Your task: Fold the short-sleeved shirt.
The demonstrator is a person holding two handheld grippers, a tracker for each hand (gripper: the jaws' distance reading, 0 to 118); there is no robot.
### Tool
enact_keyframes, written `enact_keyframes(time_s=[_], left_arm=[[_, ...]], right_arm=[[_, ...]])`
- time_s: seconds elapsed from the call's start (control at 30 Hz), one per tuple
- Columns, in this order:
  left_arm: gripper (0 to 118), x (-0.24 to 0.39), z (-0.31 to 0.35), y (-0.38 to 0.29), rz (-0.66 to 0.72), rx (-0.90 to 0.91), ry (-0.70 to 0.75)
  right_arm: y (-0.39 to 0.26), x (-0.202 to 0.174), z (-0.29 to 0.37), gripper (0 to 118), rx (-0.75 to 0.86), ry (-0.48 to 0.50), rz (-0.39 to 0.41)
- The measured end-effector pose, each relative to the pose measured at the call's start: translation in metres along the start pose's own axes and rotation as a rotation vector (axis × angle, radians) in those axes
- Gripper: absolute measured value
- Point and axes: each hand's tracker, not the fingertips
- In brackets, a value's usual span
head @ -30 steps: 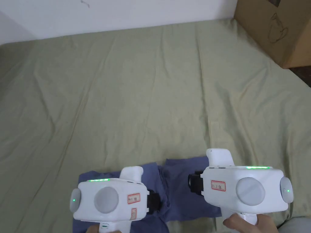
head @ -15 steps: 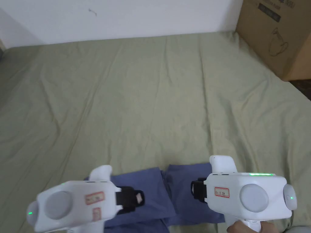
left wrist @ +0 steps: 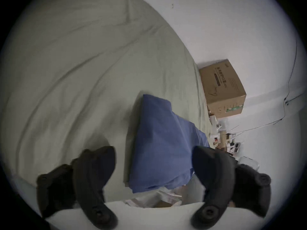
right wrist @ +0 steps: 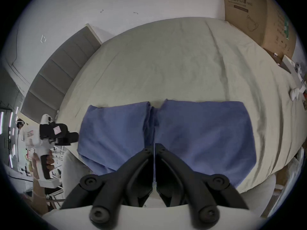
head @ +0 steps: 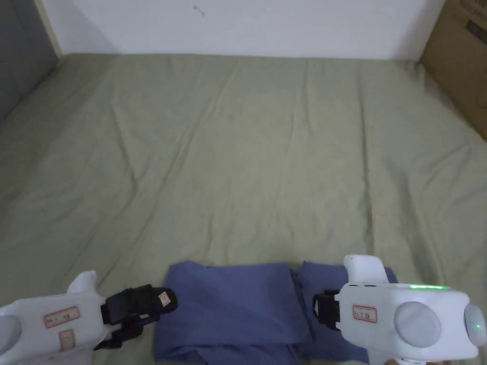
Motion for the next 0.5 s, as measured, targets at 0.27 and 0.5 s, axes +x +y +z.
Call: enact_keyframes(time_s=[0.27, 0.5], left_arm=[[117, -0.02, -0.036, 0.018, 0.059, -0.069, -0.187], [6, -0.03, -0.034, 0.022, 0.087, -0.12, -0.138]], right_arm=[[0.002, -0.012, -0.006, 1, -0.035, -0.022, 0.037], [0.006, -0.022, -0.006, 1, -0.058, -0.022, 0.063]])
